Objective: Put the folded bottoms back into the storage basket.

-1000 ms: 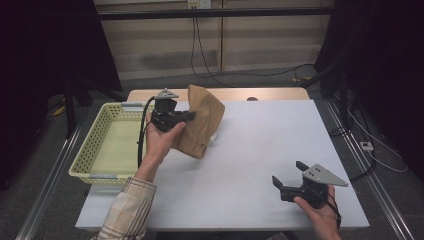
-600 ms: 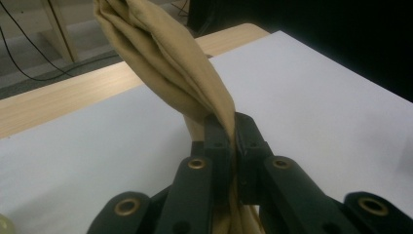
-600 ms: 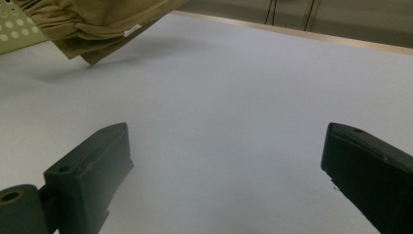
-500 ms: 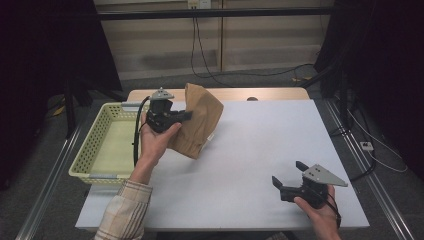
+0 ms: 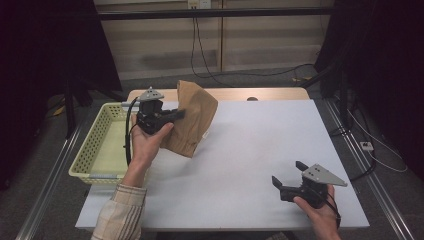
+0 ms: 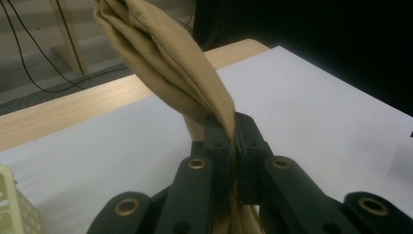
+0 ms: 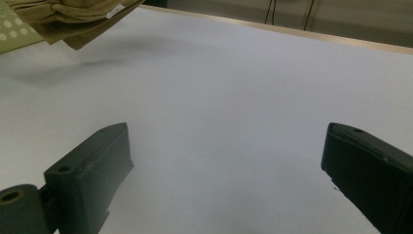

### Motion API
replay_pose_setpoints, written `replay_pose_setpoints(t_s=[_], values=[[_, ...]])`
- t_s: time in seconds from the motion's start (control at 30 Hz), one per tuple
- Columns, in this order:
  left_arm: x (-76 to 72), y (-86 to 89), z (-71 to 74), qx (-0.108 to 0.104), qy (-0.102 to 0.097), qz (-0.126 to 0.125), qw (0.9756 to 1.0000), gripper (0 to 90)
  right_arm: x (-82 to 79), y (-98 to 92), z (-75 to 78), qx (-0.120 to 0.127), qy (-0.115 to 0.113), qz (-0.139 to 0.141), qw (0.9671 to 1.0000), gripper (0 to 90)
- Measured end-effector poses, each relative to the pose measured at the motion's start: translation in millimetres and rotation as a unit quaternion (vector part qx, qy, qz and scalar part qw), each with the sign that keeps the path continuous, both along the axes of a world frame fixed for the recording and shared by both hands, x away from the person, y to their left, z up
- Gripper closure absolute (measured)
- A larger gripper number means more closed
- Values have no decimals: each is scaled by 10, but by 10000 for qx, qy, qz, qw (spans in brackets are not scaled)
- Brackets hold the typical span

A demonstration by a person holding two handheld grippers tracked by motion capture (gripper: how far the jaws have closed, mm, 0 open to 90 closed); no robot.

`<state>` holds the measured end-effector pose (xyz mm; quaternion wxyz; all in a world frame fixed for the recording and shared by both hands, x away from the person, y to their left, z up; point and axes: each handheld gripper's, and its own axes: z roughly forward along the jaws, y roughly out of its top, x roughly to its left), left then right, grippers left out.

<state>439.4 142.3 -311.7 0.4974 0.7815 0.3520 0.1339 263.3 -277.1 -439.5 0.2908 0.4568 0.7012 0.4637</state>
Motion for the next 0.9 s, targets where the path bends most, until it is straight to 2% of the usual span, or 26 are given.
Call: replay_pose_setpoints(t_s=[0.17,0.27,0.33,0.47,0.7,0.9], values=[[-20,77,-39,14,48,27,10000,863,-2,-3,1,15,7,-20,10000,41],[-18,138,-24,-108,126,-15,9999,864,-3,-1,3,1,0,-7,10000,41],[-32,166,-3,-17,65,47,10000,863,-4,-1,3,2,-9,-7,10000,41],[-59,202,39,-17,-5,61,10000,863,-7,-3,6,5,-4,-12,10000,41],[-86,308,92,-197,-22,20,9998,864,-12,-2,10,8,-31,23,10000,41],[-124,379,145,-248,-54,8,9997,865,-10,4,14,3,-70,63,10000,40]])
